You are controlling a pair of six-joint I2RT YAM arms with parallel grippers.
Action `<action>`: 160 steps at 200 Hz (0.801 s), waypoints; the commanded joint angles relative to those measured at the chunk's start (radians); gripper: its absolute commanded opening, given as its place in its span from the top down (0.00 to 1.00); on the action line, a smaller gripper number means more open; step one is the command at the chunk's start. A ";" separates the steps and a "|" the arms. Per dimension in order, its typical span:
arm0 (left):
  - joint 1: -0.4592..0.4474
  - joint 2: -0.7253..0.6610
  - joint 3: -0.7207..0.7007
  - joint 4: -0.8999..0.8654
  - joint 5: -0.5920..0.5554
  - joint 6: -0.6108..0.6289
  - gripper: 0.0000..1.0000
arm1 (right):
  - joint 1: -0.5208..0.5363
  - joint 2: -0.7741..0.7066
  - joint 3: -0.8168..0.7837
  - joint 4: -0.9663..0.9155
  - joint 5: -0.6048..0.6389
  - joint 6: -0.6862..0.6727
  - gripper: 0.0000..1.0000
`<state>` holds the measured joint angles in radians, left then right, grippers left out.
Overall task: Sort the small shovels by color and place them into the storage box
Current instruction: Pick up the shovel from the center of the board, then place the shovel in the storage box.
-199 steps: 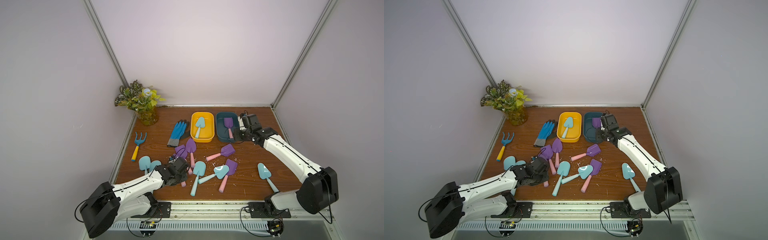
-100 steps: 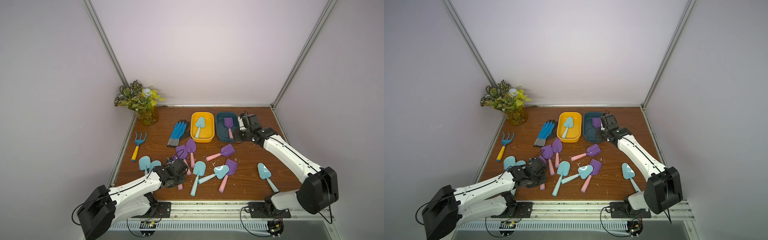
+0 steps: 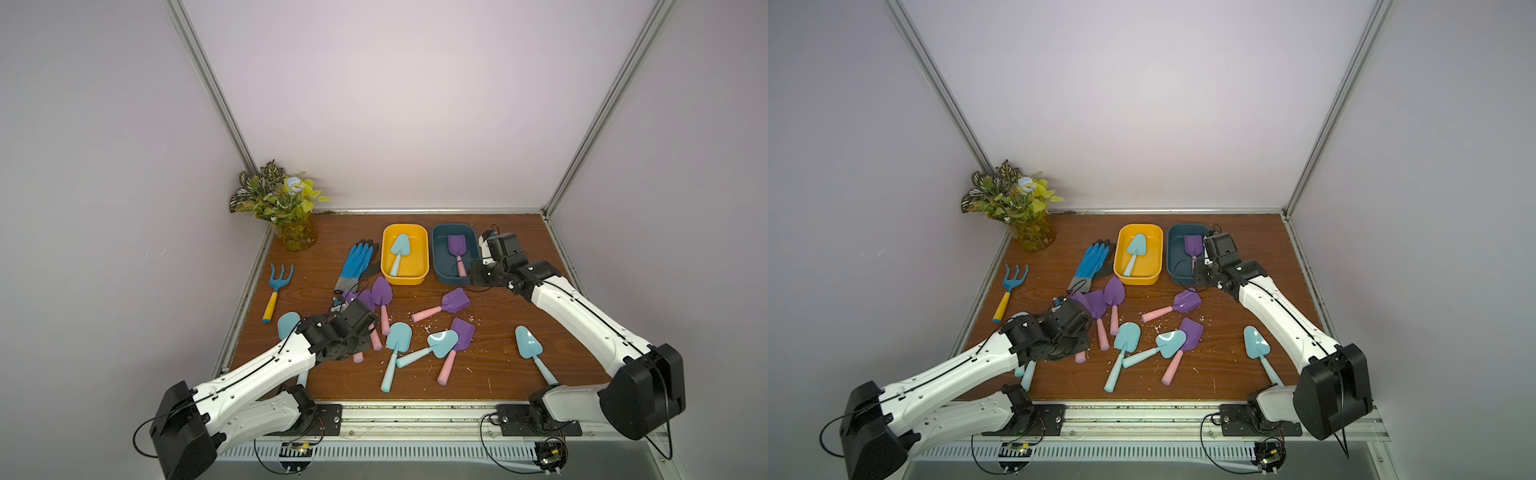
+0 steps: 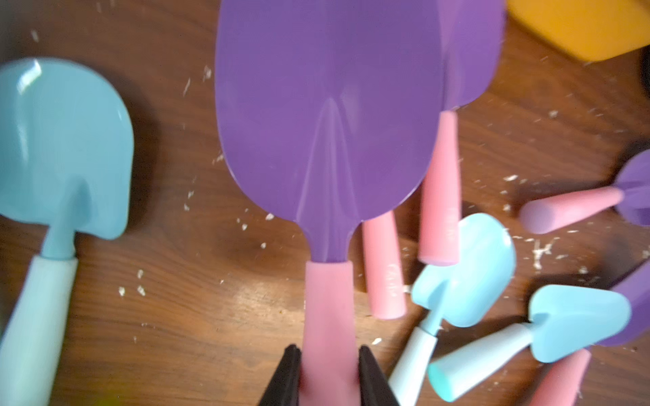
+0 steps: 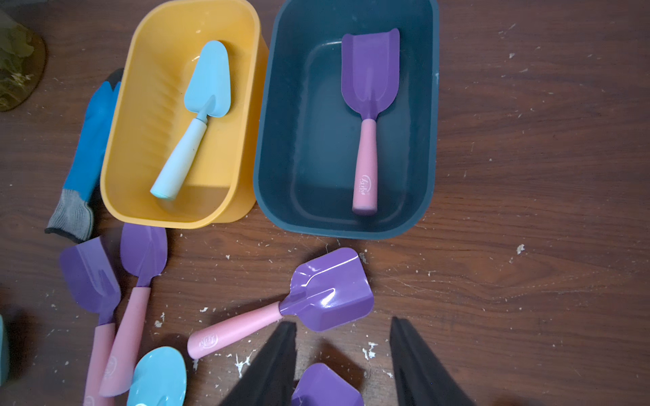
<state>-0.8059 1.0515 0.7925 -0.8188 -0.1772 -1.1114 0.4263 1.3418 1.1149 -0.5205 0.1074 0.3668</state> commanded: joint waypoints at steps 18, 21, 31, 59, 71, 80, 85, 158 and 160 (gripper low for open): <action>0.009 0.159 0.262 -0.054 -0.125 0.224 0.99 | 0.008 -0.058 -0.003 -0.022 0.044 0.002 0.50; 0.013 0.179 0.289 -0.054 -0.122 0.240 0.99 | 0.008 -0.062 -0.003 -0.026 0.047 0.001 0.50; 0.025 0.246 0.382 -0.049 -0.122 0.290 0.99 | 0.007 -0.074 -0.003 -0.033 0.058 0.001 0.50; 0.040 0.487 0.726 -0.050 -0.094 0.412 1.00 | 0.006 -0.116 -0.014 -0.037 0.082 0.003 0.50; 0.042 0.591 0.870 -0.050 -0.075 0.451 0.99 | 0.005 -0.135 -0.014 -0.048 0.102 0.002 0.50; 0.043 0.667 0.972 -0.051 -0.056 0.475 0.99 | 0.003 -0.150 -0.016 -0.058 0.118 0.001 0.50; 0.043 0.704 1.026 -0.050 -0.046 0.485 1.00 | 0.001 -0.157 -0.017 -0.062 0.126 0.000 0.49; 0.050 1.221 1.682 -0.045 0.116 0.529 1.00 | -0.012 -0.237 -0.067 -0.083 0.156 0.019 0.49; 0.050 1.234 1.696 -0.045 0.116 0.527 1.00 | -0.012 -0.237 -0.067 -0.083 0.156 0.017 0.49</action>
<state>-0.7650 2.1769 2.3360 -0.8562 -0.1196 -0.6125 0.4210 1.1213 1.0512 -0.5941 0.2363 0.3733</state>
